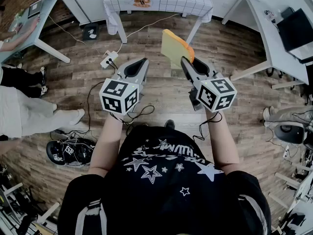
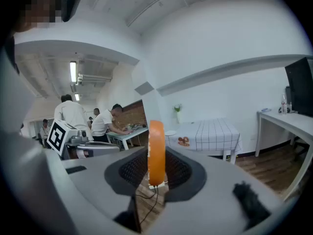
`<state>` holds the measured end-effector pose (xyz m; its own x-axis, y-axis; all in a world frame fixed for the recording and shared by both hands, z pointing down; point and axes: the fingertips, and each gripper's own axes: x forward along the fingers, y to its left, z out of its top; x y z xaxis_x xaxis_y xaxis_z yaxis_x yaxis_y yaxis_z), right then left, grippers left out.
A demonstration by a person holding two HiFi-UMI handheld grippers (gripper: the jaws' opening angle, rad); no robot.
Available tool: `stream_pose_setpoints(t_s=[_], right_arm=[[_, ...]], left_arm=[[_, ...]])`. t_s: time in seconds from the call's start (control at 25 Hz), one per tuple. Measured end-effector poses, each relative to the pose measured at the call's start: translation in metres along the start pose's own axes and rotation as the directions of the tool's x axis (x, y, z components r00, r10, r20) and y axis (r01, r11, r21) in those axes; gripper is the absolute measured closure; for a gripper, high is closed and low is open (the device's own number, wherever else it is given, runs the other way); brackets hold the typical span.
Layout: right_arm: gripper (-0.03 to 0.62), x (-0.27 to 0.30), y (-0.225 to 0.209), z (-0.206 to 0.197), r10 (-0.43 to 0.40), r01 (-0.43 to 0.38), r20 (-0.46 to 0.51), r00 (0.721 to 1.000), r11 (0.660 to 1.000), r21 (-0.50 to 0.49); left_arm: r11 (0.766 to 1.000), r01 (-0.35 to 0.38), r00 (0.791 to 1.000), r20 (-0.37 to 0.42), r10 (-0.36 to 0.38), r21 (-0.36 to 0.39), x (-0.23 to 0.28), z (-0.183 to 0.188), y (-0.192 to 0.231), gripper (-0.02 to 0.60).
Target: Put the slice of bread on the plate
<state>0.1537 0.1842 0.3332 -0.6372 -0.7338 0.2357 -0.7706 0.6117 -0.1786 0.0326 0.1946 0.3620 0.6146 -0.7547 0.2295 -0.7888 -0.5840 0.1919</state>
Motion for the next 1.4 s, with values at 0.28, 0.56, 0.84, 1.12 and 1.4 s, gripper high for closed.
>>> stream_pose_setpoints(t_s=[0.28, 0.56, 0.84, 1.12, 1.4], right_arm=[[0.497, 0.004, 0.003, 0.001, -0.017, 0.017, 0.008, 1.000, 1.000, -0.002], [0.497, 0.004, 0.007, -0.004, -0.025, 0.025, -0.008, 1.000, 1.000, -0.009], [0.496, 0.007, 0.019, -0.002, -0.022, 0.022, -0.004, 1.000, 0.999, -0.026], [0.496, 0.025, 0.036, -0.012, -0.038, 0.038, -0.025, 0.999, 0.999, -0.010], [0.496, 0.034, 0.054, -0.038, -0.065, 0.068, -0.063, 0.996, 0.997, 0.045]], left_arm=[[1.000, 0.001, 1.000, 0.008, -0.001, 0.020, 0.001, 0.005, 0.005, 0.577], [0.999, 0.015, 1.000, 0.020, -0.015, 0.034, -0.001, 0.010, 0.002, 0.577], [1.000, 0.017, 0.999, 0.029, -0.017, 0.024, -0.013, 0.007, 0.009, 0.577], [1.000, -0.017, 0.999, 0.047, 0.016, 0.005, -0.041, 0.003, 0.042, 0.577], [1.000, 0.003, 0.998, 0.067, -0.003, -0.009, -0.069, 0.002, 0.061, 0.577]])
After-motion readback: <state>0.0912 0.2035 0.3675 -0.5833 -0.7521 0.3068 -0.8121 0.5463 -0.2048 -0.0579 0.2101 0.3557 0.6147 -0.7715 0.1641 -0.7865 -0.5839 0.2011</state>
